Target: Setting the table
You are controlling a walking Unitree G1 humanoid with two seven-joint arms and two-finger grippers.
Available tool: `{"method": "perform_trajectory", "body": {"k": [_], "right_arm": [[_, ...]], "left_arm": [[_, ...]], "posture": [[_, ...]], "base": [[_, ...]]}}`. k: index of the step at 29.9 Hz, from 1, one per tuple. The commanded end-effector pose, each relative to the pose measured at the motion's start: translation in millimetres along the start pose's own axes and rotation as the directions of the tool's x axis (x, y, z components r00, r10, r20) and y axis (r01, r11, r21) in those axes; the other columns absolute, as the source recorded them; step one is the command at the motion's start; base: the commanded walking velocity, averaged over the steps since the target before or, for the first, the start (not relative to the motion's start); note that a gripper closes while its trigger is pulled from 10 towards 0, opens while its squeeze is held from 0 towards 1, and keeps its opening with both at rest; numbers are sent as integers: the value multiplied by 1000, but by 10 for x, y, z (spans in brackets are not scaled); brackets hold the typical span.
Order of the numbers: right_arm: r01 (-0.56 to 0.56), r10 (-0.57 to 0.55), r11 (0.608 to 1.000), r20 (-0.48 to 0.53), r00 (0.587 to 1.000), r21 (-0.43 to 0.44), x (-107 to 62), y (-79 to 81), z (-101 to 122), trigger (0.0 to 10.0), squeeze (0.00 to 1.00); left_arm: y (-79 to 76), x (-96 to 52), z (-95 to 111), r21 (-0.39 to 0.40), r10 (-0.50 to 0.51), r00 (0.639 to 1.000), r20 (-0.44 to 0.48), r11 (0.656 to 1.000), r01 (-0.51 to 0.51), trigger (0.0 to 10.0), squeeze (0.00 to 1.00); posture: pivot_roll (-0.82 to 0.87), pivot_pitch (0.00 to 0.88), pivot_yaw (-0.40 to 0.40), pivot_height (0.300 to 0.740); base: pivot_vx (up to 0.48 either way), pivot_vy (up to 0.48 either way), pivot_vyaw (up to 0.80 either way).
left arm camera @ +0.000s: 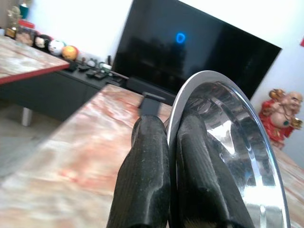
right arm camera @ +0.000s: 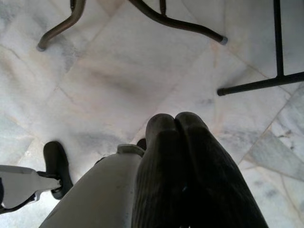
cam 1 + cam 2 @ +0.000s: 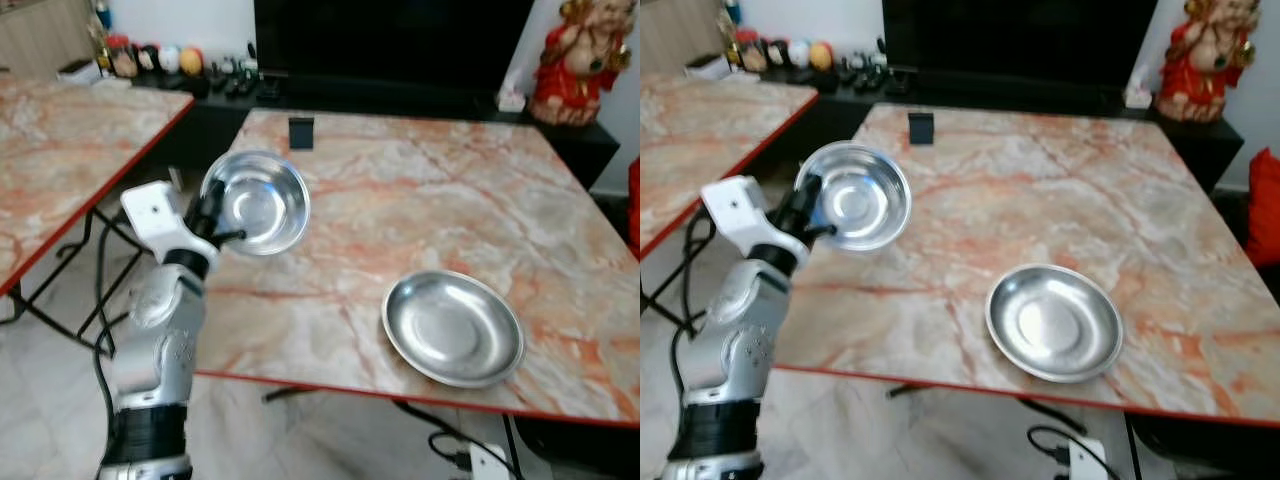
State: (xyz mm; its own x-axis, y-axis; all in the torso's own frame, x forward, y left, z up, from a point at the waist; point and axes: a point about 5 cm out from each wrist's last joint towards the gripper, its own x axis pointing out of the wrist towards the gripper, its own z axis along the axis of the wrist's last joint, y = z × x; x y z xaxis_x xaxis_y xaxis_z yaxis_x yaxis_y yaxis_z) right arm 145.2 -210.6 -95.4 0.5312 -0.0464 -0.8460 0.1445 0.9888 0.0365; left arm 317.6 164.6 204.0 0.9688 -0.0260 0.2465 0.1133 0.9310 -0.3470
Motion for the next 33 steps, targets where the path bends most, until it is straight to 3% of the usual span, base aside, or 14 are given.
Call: {"method": "perform_trajectory", "body": {"k": [1, 12, 14, 23, 28, 33], "right_arm": [[18, -18, 1000, 0, 1000, 2, -11, -65, -2, 10000, 0], [21, -21, 1000, 1, 1000, 3, -10, -65, 1, 10000, 0], [21, -21, 1000, 1, 1000, 4, -9, -60, 2, 10000, 0], [20, -20, 1000, 0, 1000, 1, -10, -70, 7, 10000, 0], [25, -25, 1000, 2, 1000, 2, -11, -80, 8, 10000, 0], [26, -25, 1000, 2, 1000, -4, -12, -84, 11, 10000, 0]], "left_arm": [[-89, 12, 4, -19, -31, 999, 11, 999, 32, 10000, 0], [-101, 13, -9, -17, -46, 999, -1, 999, 46, 10000, 0], [-82, -1, -26, 42, -111, 993, -44, 993, 113, 10000, 0], [173, -13, 16, 196, -212, 966, -150, 951, 239, 10000, 0], [170, -18, -6, 177, -232, 959, -164, 949, 260, 10000, 0], [169, -28, -52, 107, -225, 959, -169, 964, 245, 10000, 0]], "posture": [[39, 0, -33, 740], [39, 0, -31, 740], [35, 0, -32, 740], [48, 0, -36, 740], [40, 0, -40, 740], [40, 0, -42, 740]], "base": [[0, -281, 0], [0, -282, 0], [0, -285, 0], [0, -284, 0], [0, -281, 0], [0, -226, 0]]}}
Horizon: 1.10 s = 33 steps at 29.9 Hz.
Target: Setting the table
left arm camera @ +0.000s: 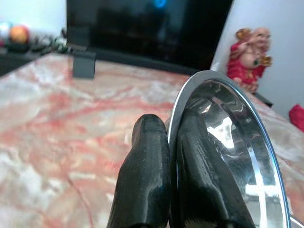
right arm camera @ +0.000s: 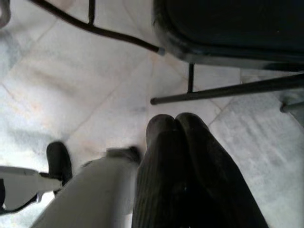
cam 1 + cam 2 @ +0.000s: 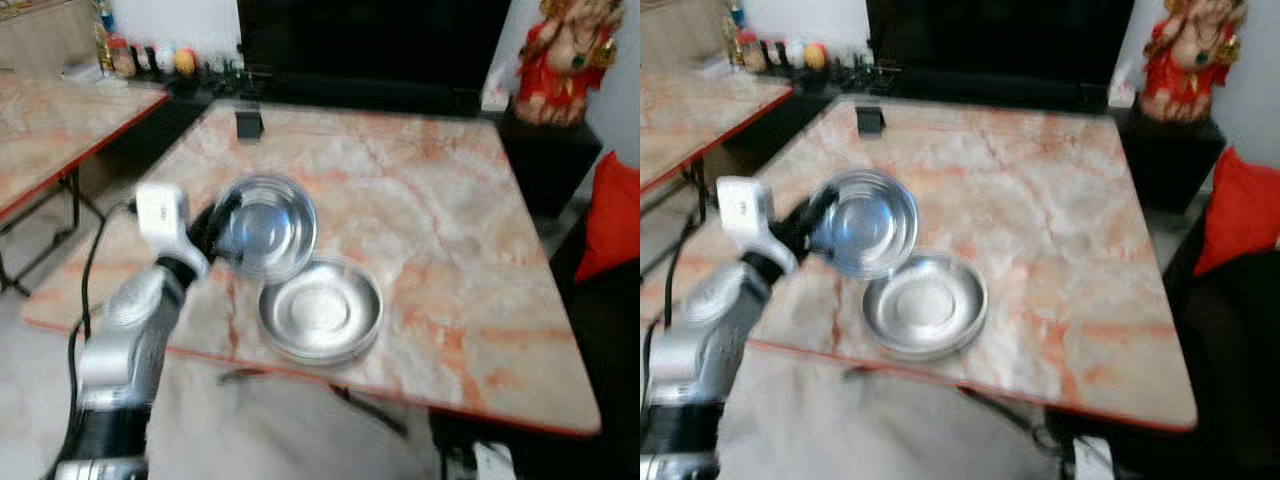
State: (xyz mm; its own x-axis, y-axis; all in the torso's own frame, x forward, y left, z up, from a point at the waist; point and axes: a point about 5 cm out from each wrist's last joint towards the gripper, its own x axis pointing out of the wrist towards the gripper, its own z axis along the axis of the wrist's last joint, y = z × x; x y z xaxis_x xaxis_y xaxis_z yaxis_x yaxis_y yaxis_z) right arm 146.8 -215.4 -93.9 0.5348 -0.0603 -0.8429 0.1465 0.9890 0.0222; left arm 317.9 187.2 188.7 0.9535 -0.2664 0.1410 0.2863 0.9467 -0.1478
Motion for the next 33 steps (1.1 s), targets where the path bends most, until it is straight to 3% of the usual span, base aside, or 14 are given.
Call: {"method": "perform_trajectory", "body": {"k": [1, 8, 15, 19, 22, 33], "right_arm": [[12, -12, 1000, -4, 1000, 1, -9, -40, -18, 10000, 0], [10, -10, 1000, -4, 1000, 2, -8, -32, -17, 10000, 0], [9, -9, 1000, -3, 1000, 7, -7, -25, -18, 10000, 0], [7, -7, 1000, -4, 1000, 4, -7, -25, -17, 10000, 0], [7, -7, 1000, -3, 1000, 5, -6, -21, -15, 10000, 0], [3, -3, 1000, -8, 1000, 7, -5, 0, -28, 10000, 0]], "left_arm": [[-89, 28, 21, -42, -34, 999, 16, 998, 35, 10000, 0], [-137, 17, -65, -151, -43, 999, -5, 988, 42, 10000, 0], [-132, 47, -82, -201, -30, 999, -24, 979, 25, 10000, 0], [-151, 33, -150, -227, -95, 991, -96, 971, 71, 10000, 0], [-162, 60, -168, -266, -68, 990, -120, 963, 34, 10000, 0], [-195, 47, -297, -259, -115, 960, -254, 965, 47, 10000, 0]], "posture": [[40, 0, -42, 740], [40, 0, -39, 740], [37, 0, -36, 740], [37, 0, -36, 740], [38, 0, -33, 740], [38, 0, -25, 740]], "base": [[0, 0, 0], [0, 0, 0], [0, 0, 0], [0, 0, 0], [0, 0, 0], [0, 0, 0]]}}
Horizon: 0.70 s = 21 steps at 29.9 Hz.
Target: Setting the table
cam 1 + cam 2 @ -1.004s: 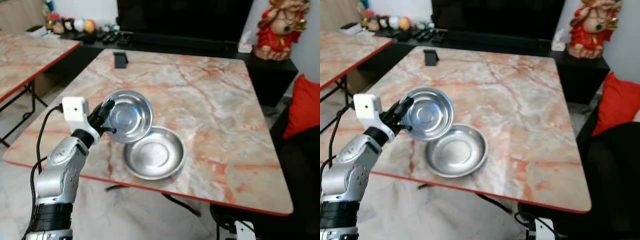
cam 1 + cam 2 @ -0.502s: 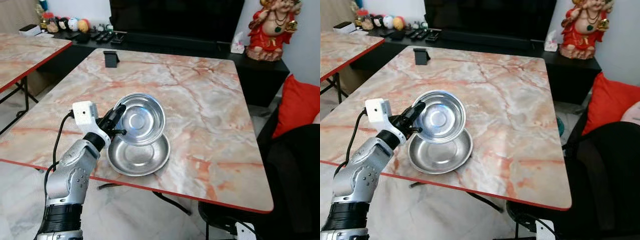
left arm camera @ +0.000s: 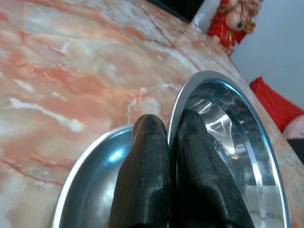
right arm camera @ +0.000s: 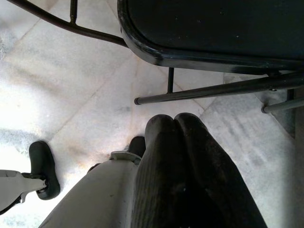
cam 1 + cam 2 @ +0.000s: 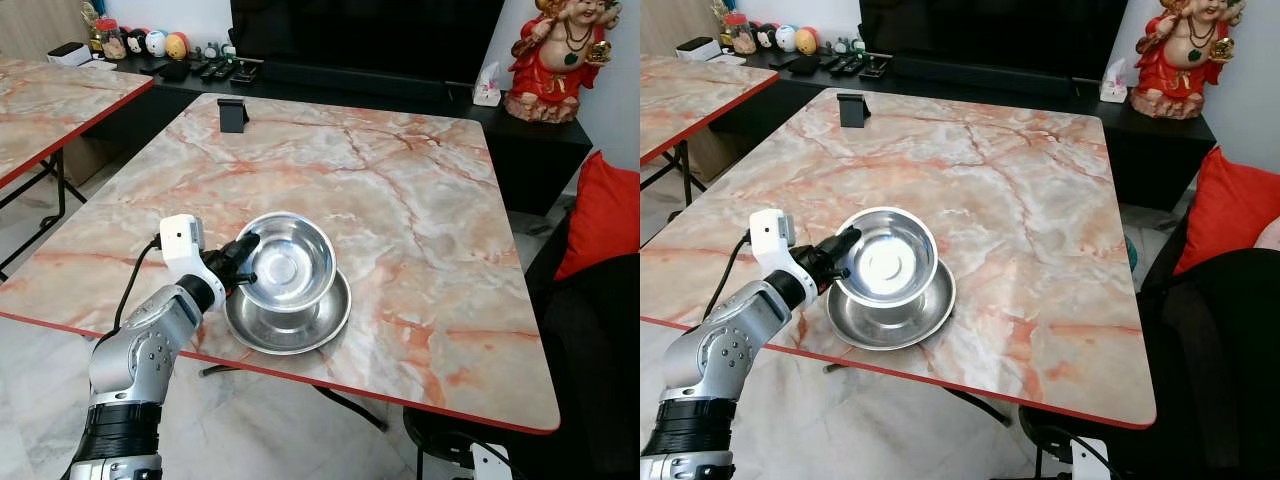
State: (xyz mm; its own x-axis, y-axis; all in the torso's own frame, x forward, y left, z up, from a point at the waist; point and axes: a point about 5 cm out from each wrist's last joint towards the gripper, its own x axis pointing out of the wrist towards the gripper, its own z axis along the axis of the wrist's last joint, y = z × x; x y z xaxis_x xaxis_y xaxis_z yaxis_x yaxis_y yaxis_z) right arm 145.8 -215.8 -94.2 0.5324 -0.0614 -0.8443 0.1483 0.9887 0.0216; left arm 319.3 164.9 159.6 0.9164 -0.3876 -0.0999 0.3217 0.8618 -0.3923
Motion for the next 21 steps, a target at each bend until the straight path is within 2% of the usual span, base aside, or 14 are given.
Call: {"method": "perform_trajectory", "body": {"k": [1, 17, 21], "right_arm": [[-3, 3, 1000, -8, 1000, 4, -2, 7, -21, 10000, 0], [-6, 6, 1000, -13, 1000, 2, -3, 4, -26, 10000, 0], [-6, 6, 1000, -14, 1000, 2, -3, 6, -28, 10000, 0]], "left_arm": [[-50, 6, -5, 22, -31, 999, -21, 999, 31, 10000, 0], [-119, 59, -61, 18, 8, 1000, -14, 1000, -8, 10000, 0], [-96, 72, -104, 17, 41, 999, -30, 999, -40, 10000, 0]], "posture": [[38, 0, -25, 740], [36, 0, -26, 740], [33, 0, -25, 740]], "base": [[0, 0, 0], [0, 0, 0], [0, 0, 0]]}}
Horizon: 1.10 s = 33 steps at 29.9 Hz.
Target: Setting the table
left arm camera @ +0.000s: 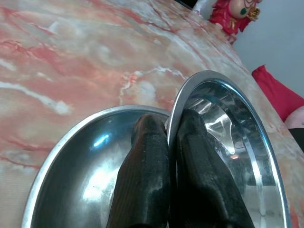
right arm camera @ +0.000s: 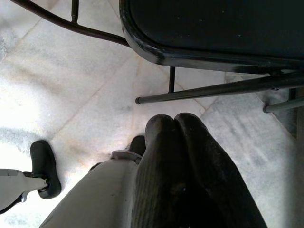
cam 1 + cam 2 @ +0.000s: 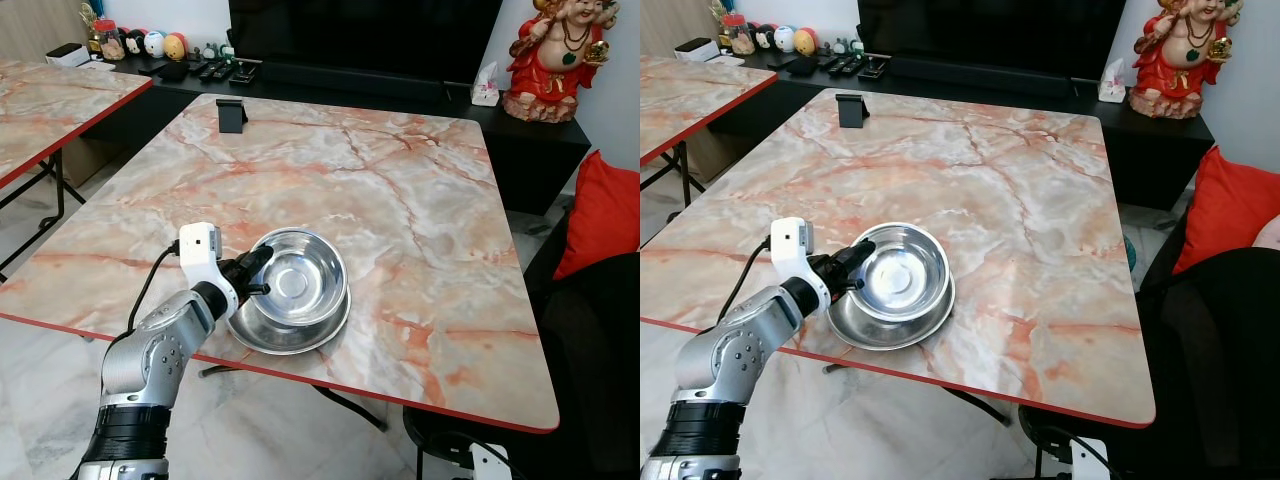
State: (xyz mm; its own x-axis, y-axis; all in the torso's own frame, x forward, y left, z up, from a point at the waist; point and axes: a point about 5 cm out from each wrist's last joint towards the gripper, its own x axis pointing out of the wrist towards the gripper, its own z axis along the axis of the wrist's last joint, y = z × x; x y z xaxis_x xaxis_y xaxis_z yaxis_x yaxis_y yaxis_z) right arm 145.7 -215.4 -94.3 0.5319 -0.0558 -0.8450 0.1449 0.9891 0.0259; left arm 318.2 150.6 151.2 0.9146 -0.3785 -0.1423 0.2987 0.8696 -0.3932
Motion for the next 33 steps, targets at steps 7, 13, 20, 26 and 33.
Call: {"method": "perform_trajectory", "body": {"k": [7, 13, 20, 26, 33], "right_arm": [[-1, 1, 1000, -16, 1000, 2, -3, 2, -30, 10000, 0], [-2, 2, 1000, -16, 1000, 1, -2, 4, -24, 10000, 0], [-2, 2, 1000, -15, 1000, 2, -1, 5, -23, 10000, 0], [-4, 4, 1000, -16, 1000, 2, -1, 7, -24, 10000, 0], [-6, 6, 1000, -19, 1000, 0, -1, 8, -26, 10000, 0]], "left_arm": [[43, 3, 10, 32, 40, 999, -18, 999, -39, 10000, 0], [39, 6, -33, 31, 41, 998, -38, 999, -40, 10000, 0], [11, 17, -71, 26, 29, 998, -55, 999, -27, 10000, 0], [10, 19, -83, 24, 35, 998, -58, 999, -34, 10000, 0], [37, 24, -105, 31, 62, 996, -69, 998, -60, 10000, 0]], "posture": [[35, 0, -25, 740], [36, 0, -25, 740], [36, 0, -25, 740], [35, 0, -24, 740], [35, 0, -24, 740]], "base": [[0, 0, 0], [0, 0, 0], [0, 0, 0], [0, 0, 0], [0, 0, 0]]}}
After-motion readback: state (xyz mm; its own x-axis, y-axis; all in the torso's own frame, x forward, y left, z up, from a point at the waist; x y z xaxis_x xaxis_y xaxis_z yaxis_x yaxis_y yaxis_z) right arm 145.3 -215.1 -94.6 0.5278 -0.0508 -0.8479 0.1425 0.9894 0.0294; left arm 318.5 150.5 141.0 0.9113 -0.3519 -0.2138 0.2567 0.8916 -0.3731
